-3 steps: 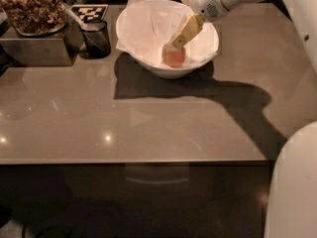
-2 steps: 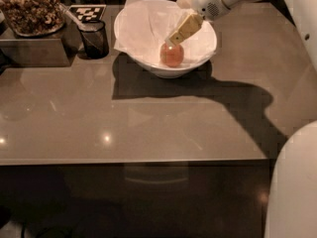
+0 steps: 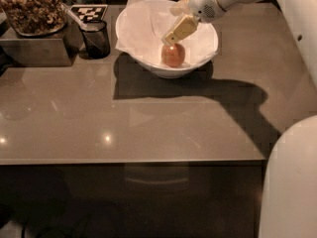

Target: Pick apple from white bowl

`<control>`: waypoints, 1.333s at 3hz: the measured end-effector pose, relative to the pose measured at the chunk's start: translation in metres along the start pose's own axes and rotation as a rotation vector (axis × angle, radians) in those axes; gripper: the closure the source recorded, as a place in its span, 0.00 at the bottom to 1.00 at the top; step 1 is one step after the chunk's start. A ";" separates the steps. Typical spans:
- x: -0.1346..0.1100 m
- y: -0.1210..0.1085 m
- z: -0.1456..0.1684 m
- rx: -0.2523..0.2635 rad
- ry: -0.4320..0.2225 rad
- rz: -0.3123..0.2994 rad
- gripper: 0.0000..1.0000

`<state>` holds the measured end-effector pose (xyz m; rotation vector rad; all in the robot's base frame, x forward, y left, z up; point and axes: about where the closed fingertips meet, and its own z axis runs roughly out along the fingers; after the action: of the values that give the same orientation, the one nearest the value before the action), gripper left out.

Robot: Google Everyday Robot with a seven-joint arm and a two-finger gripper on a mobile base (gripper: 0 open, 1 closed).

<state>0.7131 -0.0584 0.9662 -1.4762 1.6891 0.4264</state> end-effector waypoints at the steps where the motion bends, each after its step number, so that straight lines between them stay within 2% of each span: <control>1: 0.003 -0.002 0.014 -0.025 -0.022 0.002 0.27; 3: 0.027 -0.007 0.034 -0.057 -0.054 0.036 0.27; 4: 0.041 -0.008 0.041 -0.079 -0.040 0.038 0.25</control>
Offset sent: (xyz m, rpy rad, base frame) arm 0.0218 -0.0005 -0.0328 0.0874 0.0435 0.0199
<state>0.7372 -0.0573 0.9129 -1.4843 1.6877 0.5456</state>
